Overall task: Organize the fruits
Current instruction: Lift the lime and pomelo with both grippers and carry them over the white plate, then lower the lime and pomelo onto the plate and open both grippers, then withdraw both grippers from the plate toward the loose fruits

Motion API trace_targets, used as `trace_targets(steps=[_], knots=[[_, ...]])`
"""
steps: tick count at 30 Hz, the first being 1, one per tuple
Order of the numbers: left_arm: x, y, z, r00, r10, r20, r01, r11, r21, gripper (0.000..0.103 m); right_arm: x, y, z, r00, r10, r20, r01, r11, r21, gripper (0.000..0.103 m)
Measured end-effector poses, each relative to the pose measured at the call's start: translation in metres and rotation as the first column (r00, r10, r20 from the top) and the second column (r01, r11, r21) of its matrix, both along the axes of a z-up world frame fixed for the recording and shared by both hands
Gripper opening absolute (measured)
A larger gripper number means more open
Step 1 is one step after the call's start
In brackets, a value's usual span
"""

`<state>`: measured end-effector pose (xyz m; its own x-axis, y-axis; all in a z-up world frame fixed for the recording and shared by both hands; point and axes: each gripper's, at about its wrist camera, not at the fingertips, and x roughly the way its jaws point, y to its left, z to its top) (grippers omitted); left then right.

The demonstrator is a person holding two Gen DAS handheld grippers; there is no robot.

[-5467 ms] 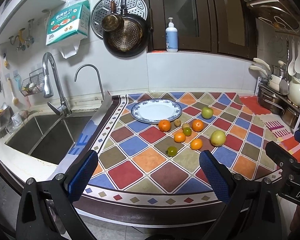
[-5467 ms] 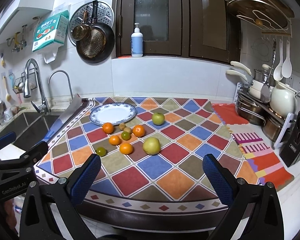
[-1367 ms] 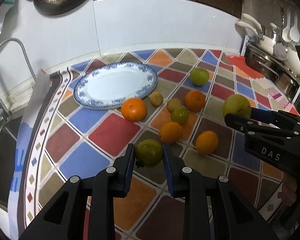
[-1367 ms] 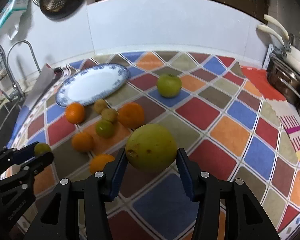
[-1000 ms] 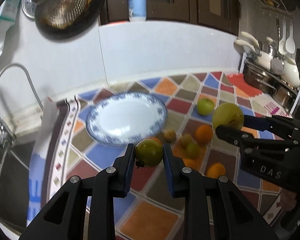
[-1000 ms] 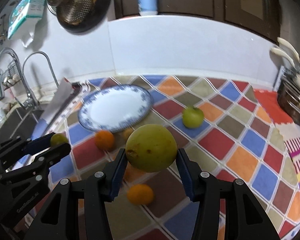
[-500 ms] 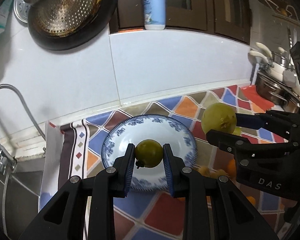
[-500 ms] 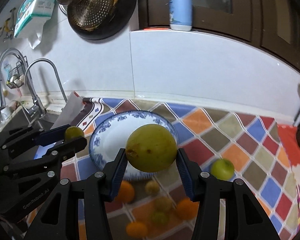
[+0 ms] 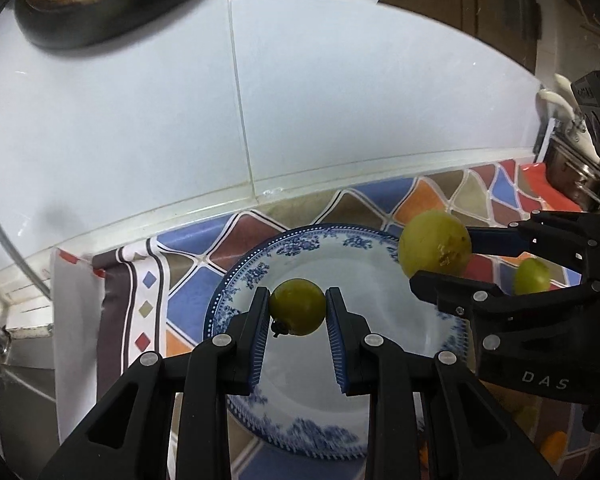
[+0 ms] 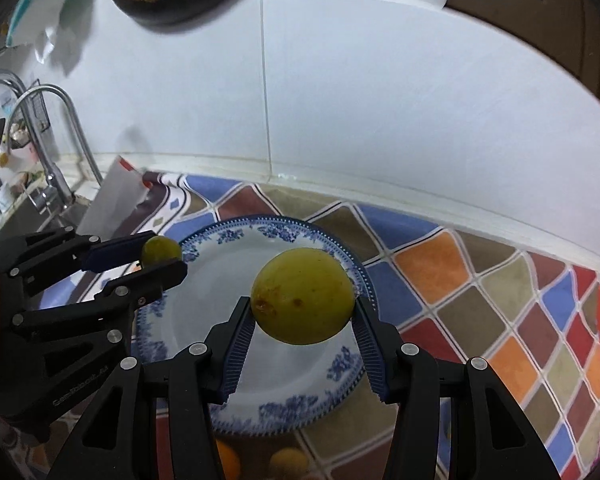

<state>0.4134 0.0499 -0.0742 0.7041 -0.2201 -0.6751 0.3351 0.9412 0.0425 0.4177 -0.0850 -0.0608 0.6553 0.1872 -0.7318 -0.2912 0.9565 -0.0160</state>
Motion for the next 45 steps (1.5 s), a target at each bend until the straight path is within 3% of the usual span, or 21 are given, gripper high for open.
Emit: trace_targets(steps=[16, 19, 23, 33, 45], knots=[[0.050, -0.002, -0.038, 0.996, -0.004, -0.090, 0.008, 0.999, 0.043, 0.029, 0.052, 0.007, -0.040, 0.994, 0.018, -0.110, -0.021, 0.999, -0.029, 0.051], [0.053, 0.001, -0.035, 0.996, 0.005, -0.094, -0.003, 1.000, 0.025, 0.040, 0.055, 0.007, -0.042, 0.992, 0.018, -0.122, -0.021, 0.999, -0.026, 0.051], [0.049, 0.006, -0.023, 0.997, 0.020, -0.070, -0.018, 1.000, 0.022, 0.043, 0.056, 0.007, -0.043, 0.990, 0.016, -0.144, -0.018, 1.000, -0.015, 0.051], [0.008, 0.019, 0.019, 0.998, 0.058, 0.006, -0.058, 0.998, 0.000, 0.056, 0.024, 0.002, -0.017, 0.998, -0.025, -0.054, 0.024, 1.000, -0.017, 0.057], [-0.077, 0.022, 0.065, 0.991, 0.045, 0.128, -0.041, 0.999, -0.032, 0.070, -0.065, -0.009, 0.040, 0.987, -0.102, 0.125, 0.101, 0.995, 0.013, 0.069]])
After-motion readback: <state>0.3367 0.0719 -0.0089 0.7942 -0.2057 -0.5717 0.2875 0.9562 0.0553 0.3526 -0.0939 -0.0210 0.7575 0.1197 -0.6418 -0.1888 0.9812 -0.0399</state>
